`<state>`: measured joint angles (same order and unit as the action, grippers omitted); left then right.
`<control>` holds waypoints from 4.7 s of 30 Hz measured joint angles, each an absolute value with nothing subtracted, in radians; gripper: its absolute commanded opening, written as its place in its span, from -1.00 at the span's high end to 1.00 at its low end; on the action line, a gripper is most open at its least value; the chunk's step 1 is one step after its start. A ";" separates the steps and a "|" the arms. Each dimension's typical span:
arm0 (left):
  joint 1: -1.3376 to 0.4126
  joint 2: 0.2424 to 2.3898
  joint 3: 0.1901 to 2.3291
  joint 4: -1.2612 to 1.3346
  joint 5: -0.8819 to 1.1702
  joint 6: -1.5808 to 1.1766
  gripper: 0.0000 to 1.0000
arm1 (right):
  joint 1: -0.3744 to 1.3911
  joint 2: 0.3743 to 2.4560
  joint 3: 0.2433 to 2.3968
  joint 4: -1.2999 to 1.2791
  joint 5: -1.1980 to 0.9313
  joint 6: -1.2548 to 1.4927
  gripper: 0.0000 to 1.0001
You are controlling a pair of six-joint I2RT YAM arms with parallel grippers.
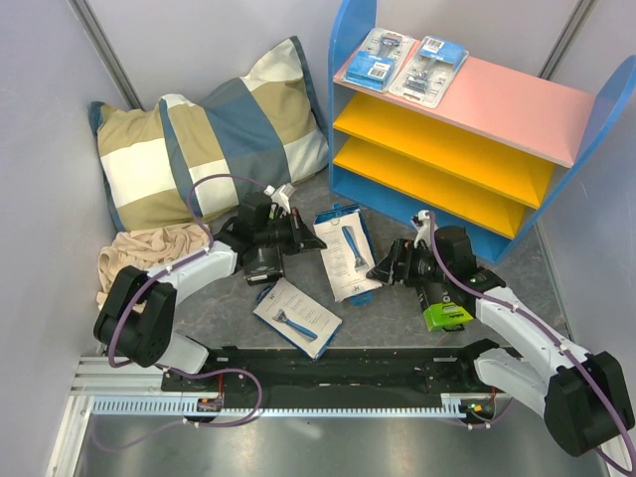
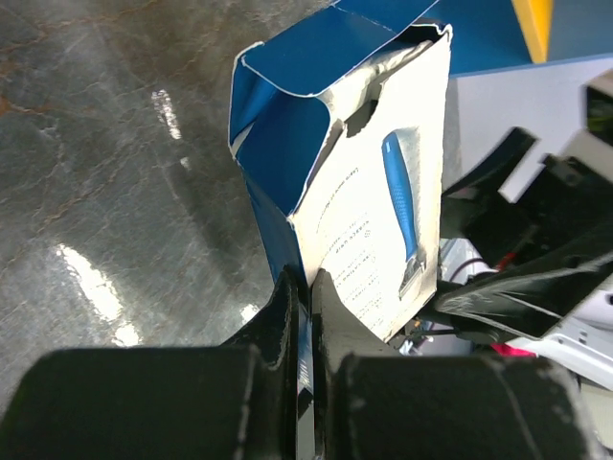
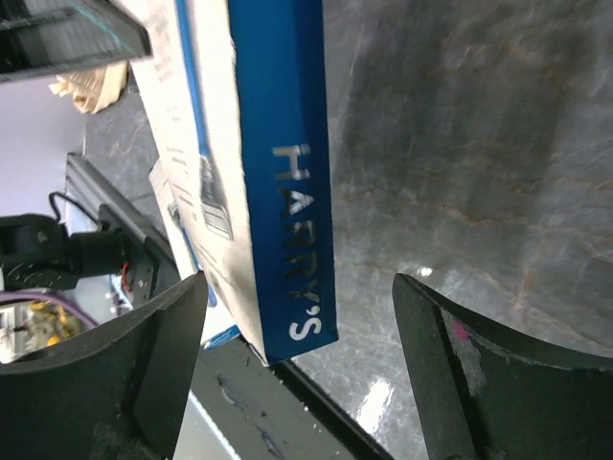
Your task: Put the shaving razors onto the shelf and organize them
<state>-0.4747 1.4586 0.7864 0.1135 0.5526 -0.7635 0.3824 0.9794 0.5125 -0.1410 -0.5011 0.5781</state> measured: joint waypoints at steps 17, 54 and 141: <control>-0.466 1.451 0.792 0.148 0.607 -0.765 0.96 | 0.383 0.963 0.434 0.002 -0.605 0.668 0.11; -0.433 1.051 0.872 -0.115 0.278 -0.593 -0.59 | 0.382 0.950 0.467 -0.027 -0.651 0.680 0.45; -0.432 1.074 0.894 -0.334 0.030 -0.498 -0.58 | -0.163 1.324 1.789 -0.481 -0.472 0.640 0.39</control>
<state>-0.4320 1.0737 0.8936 -0.3344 0.0303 -0.4976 -0.1631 1.3235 1.7885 -0.4808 -0.4717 0.6403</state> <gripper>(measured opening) 0.792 0.413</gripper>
